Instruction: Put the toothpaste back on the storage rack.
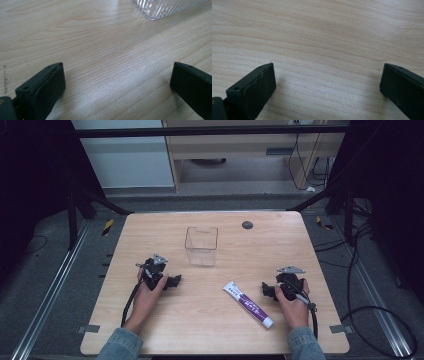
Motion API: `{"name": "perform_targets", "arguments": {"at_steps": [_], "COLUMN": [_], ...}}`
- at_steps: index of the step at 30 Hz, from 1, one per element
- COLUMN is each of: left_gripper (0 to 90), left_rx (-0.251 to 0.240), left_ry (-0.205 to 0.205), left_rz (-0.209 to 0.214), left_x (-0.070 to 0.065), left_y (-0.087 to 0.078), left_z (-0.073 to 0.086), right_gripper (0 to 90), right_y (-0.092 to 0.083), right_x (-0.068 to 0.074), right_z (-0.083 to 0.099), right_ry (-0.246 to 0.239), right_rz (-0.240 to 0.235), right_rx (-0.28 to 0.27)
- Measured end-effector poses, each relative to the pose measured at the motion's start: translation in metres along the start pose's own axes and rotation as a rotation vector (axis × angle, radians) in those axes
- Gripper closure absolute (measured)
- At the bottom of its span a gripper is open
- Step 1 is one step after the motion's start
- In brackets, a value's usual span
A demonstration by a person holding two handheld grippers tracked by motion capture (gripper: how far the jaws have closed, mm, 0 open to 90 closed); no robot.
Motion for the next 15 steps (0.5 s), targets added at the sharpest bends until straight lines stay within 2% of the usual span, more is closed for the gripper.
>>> {"name": "perform_targets", "arguments": {"at_steps": [12,15], "left_gripper": [0.0,0.0], "left_rx": [-0.002,-0.002], "left_ry": [-0.004,-0.004], "left_rz": [-0.001,-0.001], "left_x": [0.0004,0.0004], "left_y": [0.0011,0.0011], "left_z": [-0.0009,-0.0009], "right_gripper": [0.7,10.0], "right_y": [0.0013,-0.0023], "right_x": [-0.0004,0.0009], "right_z": [-0.0011,-0.0048], "right_ry": [-0.010,-0.034], "right_rz": [-0.006,-0.017], "right_rx": [0.001,0.005]}}
Point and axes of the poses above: each handheld gripper's, and its own axes: y roughly forward along the jaws, z roughly out of its underside, x roughly to its left, the point moved 5 cm from there along y, roughly forward along the jaws, and after that the axes turned 5 degrees about -x, right-handed, at the moved point
